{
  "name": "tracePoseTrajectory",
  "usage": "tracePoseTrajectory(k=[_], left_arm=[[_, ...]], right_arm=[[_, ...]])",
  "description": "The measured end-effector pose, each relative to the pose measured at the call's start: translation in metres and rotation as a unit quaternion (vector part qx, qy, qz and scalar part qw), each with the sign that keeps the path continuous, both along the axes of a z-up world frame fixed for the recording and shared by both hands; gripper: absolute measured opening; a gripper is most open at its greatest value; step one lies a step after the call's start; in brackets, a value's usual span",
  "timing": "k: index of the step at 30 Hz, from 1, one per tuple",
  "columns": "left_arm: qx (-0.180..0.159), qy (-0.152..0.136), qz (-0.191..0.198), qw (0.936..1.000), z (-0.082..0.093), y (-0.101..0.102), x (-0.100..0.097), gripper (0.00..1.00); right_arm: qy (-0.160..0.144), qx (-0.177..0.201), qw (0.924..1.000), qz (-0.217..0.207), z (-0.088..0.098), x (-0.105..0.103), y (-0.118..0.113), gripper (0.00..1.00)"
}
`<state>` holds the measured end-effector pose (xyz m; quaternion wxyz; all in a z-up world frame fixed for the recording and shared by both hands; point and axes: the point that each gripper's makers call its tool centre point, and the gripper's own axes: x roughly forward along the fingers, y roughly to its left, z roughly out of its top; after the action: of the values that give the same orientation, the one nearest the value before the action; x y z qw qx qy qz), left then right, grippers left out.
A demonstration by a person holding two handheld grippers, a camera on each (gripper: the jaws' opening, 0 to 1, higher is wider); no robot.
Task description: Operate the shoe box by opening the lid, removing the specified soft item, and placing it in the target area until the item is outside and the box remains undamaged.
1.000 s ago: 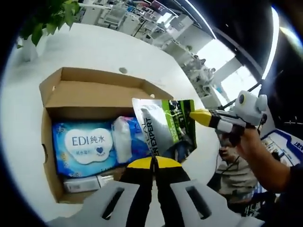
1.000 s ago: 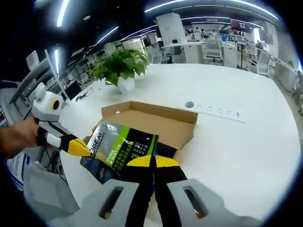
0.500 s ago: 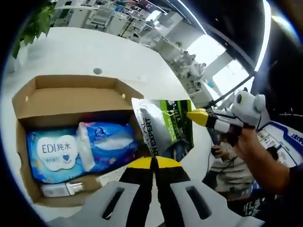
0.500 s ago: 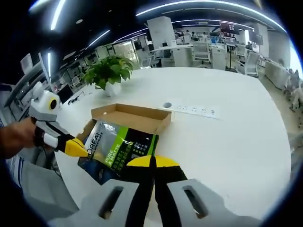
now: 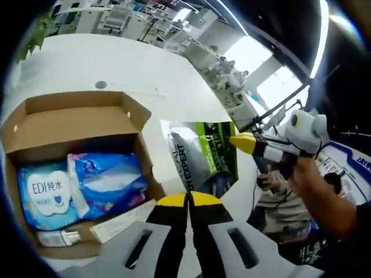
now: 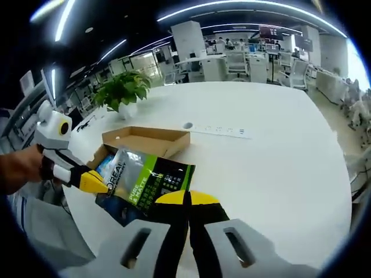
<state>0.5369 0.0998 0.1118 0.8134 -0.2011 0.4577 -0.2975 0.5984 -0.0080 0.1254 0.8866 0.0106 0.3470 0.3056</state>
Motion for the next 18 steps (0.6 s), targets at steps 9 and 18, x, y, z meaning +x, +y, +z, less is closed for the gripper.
tracePoseTrajectory(k=[9, 18], left_arm=[[0.006, 0.004, -0.013, 0.9999, -0.008, -0.017, 0.006, 0.0], [0.018, 0.008, -0.028, 0.9994, -0.02, -0.035, 0.015, 0.0]], right_arm=[[0.004, -0.002, 0.9999, -0.011, -0.008, 0.005, -0.018, 0.0], [0.01, -0.007, 0.9997, -0.02, -0.021, 0.012, -0.037, 0.0]])
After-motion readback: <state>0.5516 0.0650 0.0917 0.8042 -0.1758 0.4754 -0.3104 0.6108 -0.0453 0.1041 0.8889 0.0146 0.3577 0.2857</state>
